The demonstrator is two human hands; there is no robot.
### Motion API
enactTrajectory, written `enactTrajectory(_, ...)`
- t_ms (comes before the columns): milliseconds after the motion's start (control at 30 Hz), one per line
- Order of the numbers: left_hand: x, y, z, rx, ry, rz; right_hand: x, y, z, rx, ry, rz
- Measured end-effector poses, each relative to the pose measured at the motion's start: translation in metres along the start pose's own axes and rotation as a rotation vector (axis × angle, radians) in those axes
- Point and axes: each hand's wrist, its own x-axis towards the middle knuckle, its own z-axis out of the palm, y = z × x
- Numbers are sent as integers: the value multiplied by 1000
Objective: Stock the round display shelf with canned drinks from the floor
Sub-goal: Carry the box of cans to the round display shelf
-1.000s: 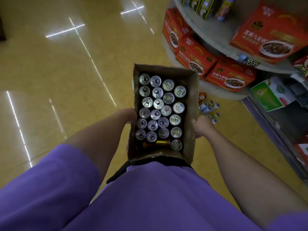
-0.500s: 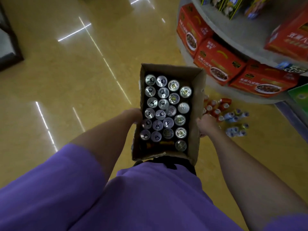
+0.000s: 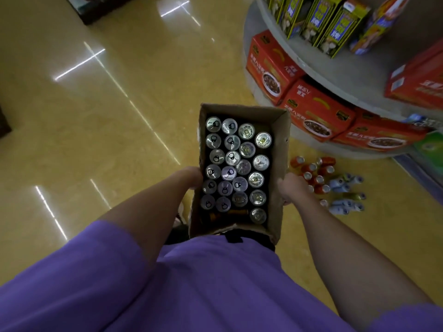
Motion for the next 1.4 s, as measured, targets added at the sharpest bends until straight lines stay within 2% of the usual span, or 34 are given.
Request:
enactTrajectory(200,-5,-82,-59,236,-59,147,-23,-72,43,119,129,84)
enactTrajectory(333,-15,-121,-111,348,-54,156,-30,-120,53,178,187,84)
enactTrajectory(500,-16,-141,-148,324,-51,170,-33,-167,46,279,203,145)
enactTrajectory(767,36,-135,-209,348,-34,115,20,-190,58,368,130,203)
enactTrajectory(967,78,-110,-264,445,-72,83,65,-211,23,448,126,225)
enactTrajectory(1200,120,-87,-303,479,-98,86,97,-219,-5,494,122,315)
enactTrajectory(1267,129,-81,-313,491,-126,149,101,-220,-8,480,123,326)
enactTrajectory(1400,157,-74,-332,409,-151,168,113,-227,-15,477,104,396)
